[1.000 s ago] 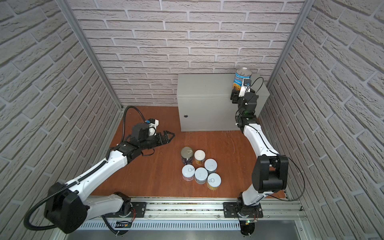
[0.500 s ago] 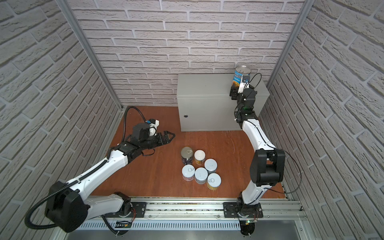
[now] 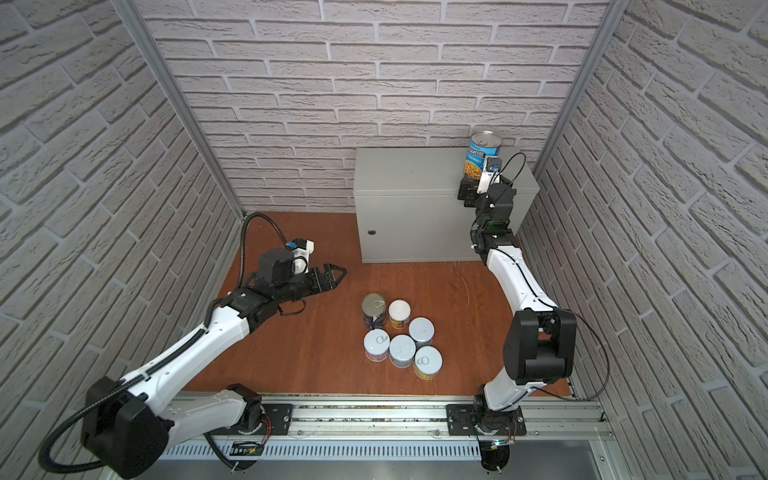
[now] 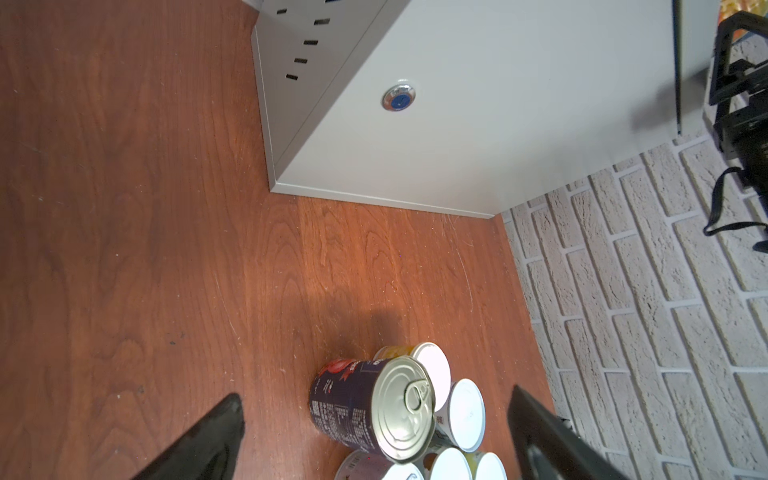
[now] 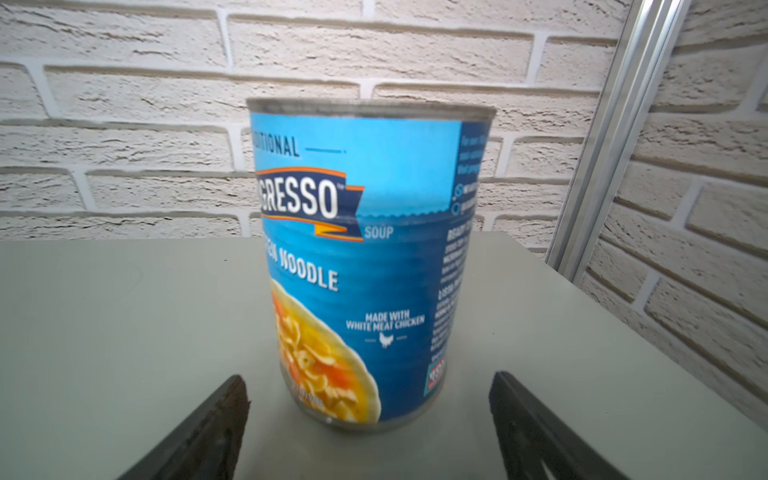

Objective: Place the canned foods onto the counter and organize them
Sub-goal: 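Open the right gripper and release the blue can on the cabinet, then move the right gripper back down toward the cluster of cans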

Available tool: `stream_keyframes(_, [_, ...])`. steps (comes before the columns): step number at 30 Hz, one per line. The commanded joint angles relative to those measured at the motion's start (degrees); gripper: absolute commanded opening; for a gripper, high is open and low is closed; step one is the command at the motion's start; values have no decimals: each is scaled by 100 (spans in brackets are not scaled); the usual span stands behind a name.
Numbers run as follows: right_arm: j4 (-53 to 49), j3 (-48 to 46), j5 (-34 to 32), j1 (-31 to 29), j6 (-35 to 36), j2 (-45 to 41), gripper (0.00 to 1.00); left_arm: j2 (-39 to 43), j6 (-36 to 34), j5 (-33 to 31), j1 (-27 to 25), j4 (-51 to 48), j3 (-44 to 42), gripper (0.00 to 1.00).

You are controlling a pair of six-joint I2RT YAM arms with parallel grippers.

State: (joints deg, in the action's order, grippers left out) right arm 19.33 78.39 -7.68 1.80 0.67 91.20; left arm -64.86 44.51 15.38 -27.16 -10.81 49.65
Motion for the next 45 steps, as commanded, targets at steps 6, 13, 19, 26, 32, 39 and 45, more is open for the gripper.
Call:
stream_keyframes(6, [-285, -748, -32, -17, -200, -1283, 94, 551, -573, -369, -34, -501, 63, 98])
stream_keyframes(13, [-1368, -1334, -206, -18, -512, -2456, 94, 733, -745, -509, -35, -437, -91, 98])
stream_keyframes(19, [-2798, -1914, 143, -22, -532, -3901, 94, 756, -834, -471, -56, -34, -425, 98])
stream_keyframes(26, [-5019, -1552, 539, -22, -757, -4993, 96, 494, -979, 61, -122, 427, -623, 98])
stream_keyframes(32, [-6367, -1582, 1304, -27, -883, -5265, 95, 529, -917, 211, -387, 838, -859, 98])
stream_keyframes(39, [-6808, -2205, 1941, -29, -1078, -5687, 94, 931, -1392, -614, -889, 421, -951, 98])
stream_keyframes(45, [-6878, -2467, 2383, -22, -1184, -5794, 94, 1023, -1378, -747, -949, 1117, -1575, 98])
